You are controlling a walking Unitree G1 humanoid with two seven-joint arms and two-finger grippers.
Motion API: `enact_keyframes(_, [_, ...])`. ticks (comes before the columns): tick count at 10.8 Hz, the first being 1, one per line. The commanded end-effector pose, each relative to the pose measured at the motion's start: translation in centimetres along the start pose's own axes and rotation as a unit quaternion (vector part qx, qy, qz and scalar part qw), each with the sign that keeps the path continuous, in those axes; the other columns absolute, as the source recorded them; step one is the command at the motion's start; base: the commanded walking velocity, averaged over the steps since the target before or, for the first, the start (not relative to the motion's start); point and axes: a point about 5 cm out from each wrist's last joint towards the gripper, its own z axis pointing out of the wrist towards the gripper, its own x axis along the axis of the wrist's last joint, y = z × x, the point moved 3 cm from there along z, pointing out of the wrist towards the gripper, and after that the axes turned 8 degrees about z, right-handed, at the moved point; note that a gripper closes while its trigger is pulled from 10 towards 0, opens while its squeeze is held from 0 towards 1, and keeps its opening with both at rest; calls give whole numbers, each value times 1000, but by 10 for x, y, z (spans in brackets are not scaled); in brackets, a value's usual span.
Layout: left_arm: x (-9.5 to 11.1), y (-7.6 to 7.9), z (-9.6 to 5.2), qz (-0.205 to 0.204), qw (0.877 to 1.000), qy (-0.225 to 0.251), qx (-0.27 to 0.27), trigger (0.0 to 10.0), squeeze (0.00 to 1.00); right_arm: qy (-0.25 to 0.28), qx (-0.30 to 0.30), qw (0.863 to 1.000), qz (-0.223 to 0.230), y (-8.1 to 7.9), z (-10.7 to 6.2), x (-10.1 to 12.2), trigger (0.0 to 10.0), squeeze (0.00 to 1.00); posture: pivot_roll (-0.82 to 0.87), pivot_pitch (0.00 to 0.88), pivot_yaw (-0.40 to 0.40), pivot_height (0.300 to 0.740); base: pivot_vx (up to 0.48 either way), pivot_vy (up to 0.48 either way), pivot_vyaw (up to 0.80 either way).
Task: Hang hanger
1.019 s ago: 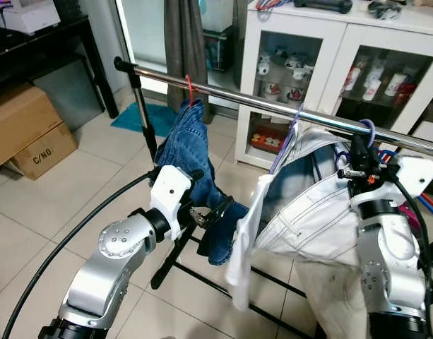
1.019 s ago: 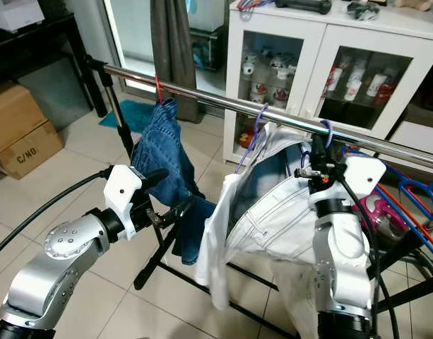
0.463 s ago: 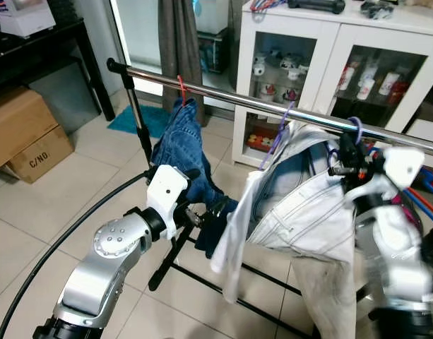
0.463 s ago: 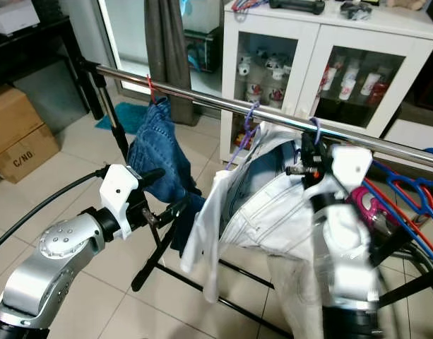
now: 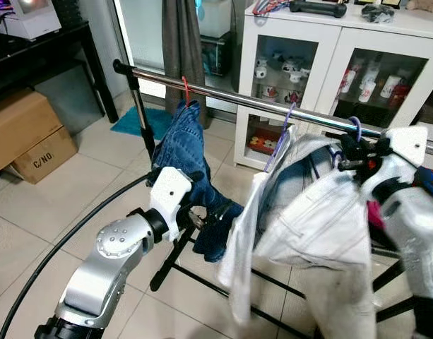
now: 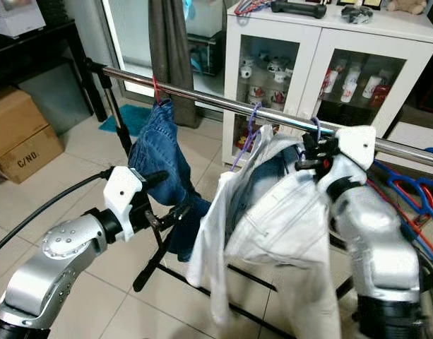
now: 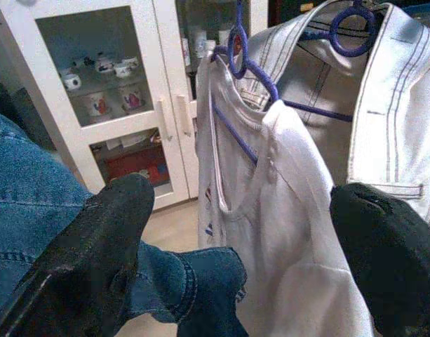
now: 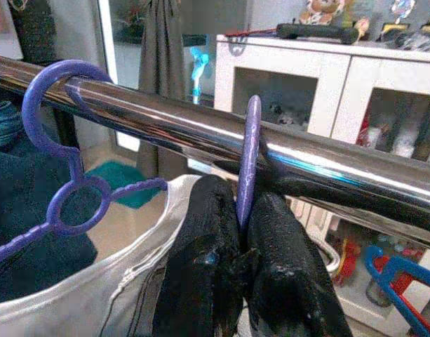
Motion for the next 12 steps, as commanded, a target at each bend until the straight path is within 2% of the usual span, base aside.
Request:
enact_keyframes(1, [0,-3,2,9,1000,-7,-4,10000,310,23,16,1000,-1,-5,1,17,10000,467,57,0,31,740,0,0,0])
enact_keyframes(2, [0,-3,3,10,1000,-7,-3,10000,298,16,20,1000,0,-2,0,18,10000,1000,58,0,27,740,0,0,0])
enact_keyframes(4, [1,-3,3,12,1000,-7,-6,10000,271,-21,21,1000,0,2,-3,18,10000,1000,57,0,25,740,0,0,0])
enact_keyframes(7, [1,0,4,19,1000,-10,-21,10000,224,-79,-10,997,-12,11,-9,14,10000,1000,49,0,30,740,0,0,0])
enact_keyframes(9, [1,2,5,19,999,-11,-25,10000,216,-101,-39,994,5,14,-8,9,10000,1000,46,0,32,740,0,0,0])
enact_keyframes(11, [0,2,5,18,999,-11,-25,10000,208,-95,-68,993,13,17,-5,6,10000,1000,48,0,29,740,0,0,0])
enact_keyframes(12, [0,2,5,17,1000,-11,-24,10000,208,-84,-78,993,13,17,-3,8,10000,0,48,0,28,740,0,0,0])
